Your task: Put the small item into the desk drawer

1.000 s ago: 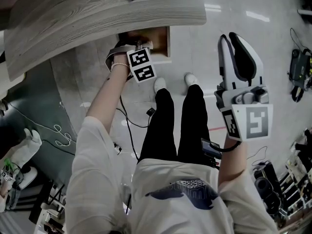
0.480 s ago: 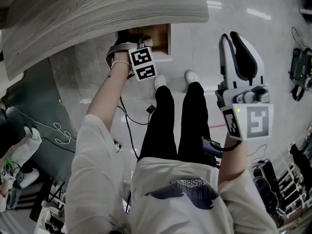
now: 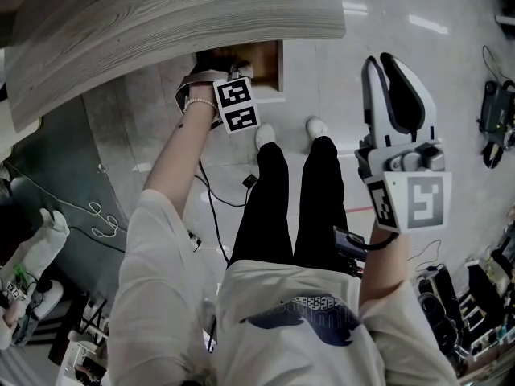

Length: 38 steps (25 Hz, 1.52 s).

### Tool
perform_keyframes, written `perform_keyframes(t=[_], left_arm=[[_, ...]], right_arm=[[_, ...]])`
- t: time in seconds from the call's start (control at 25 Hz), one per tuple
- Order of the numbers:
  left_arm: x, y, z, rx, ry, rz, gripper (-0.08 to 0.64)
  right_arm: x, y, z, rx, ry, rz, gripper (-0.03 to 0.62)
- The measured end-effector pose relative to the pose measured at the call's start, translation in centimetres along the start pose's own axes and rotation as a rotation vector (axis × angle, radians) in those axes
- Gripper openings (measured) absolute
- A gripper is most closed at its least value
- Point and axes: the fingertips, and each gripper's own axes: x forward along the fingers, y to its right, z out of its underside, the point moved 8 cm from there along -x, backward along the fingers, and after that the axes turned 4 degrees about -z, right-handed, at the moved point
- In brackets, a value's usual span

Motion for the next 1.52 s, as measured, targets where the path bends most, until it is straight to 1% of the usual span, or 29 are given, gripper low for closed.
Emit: perform_keyframes(t=[0.24, 0.64, 0.96, 1.52], left_arm=[[-0.1, -0.2, 0.0, -0.011, -0.006, 0.063, 0.157], [-0.2, 0.1, -0.2, -0.034, -0.005, 0.136, 0.160], [-0.6, 0.2, -0.2, -0.053, 0.014, 0.154, 0.161], [-2.0, -0.1, -0.3, -0.052, 0.027, 0.135, 0.164]], right_arm=[[-0.2, 0.0, 0.3, 0.004, -0.002, 0.002, 0.066], [-0.6, 0.1, 0.6, 0.011, -0.006, 0.007, 0.066], [-0.7, -0.2, 0.8, 0.018, -0.006, 0.003, 0.066], [-0.8, -1.0, 0.6, 0.034, 0.006, -0.012, 0.066]])
